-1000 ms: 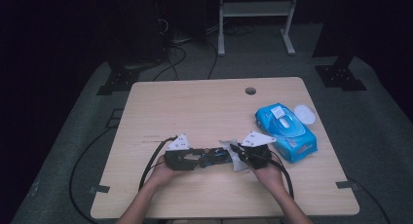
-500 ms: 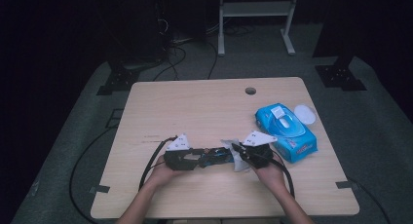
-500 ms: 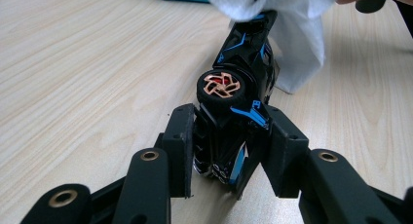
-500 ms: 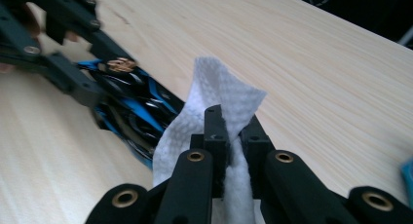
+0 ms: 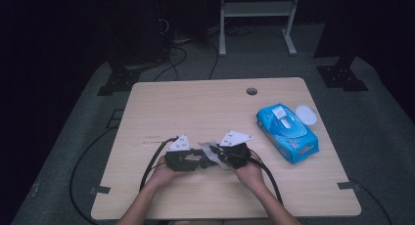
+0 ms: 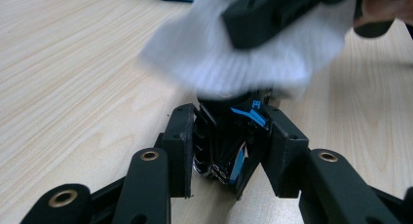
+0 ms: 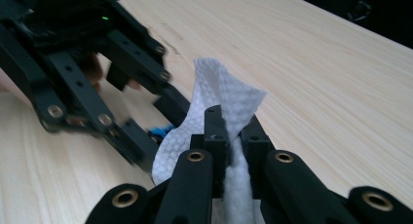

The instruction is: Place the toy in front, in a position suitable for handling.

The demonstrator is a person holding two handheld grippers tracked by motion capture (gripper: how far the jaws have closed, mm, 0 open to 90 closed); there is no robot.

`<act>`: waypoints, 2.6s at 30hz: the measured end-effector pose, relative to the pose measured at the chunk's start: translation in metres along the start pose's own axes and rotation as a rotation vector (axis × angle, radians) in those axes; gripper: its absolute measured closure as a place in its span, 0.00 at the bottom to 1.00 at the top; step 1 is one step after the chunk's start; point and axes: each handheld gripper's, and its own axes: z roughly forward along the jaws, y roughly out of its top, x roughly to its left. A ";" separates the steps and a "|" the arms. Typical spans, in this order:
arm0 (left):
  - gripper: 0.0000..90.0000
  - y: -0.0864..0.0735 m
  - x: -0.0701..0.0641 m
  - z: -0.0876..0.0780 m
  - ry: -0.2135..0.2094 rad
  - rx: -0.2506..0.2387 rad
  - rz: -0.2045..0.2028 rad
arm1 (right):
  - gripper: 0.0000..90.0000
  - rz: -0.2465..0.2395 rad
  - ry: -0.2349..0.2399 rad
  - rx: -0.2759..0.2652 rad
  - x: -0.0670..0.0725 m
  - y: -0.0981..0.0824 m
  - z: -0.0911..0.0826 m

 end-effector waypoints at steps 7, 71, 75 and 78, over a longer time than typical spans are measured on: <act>0.66 0.000 0.000 0.000 -0.001 0.001 0.004 | 0.94 -0.032 -0.034 0.017 -0.003 -0.005 0.000; 0.66 0.000 0.003 0.001 0.008 0.000 -0.018 | 0.94 0.090 -0.066 0.013 -0.035 -0.036 -0.052; 0.66 0.001 0.003 0.000 0.010 0.007 -0.032 | 0.94 0.098 -0.057 0.013 -0.036 -0.038 -0.052; 0.63 0.001 0.004 0.000 0.010 0.014 -0.045 | 0.94 0.102 -0.054 0.010 -0.036 -0.039 -0.052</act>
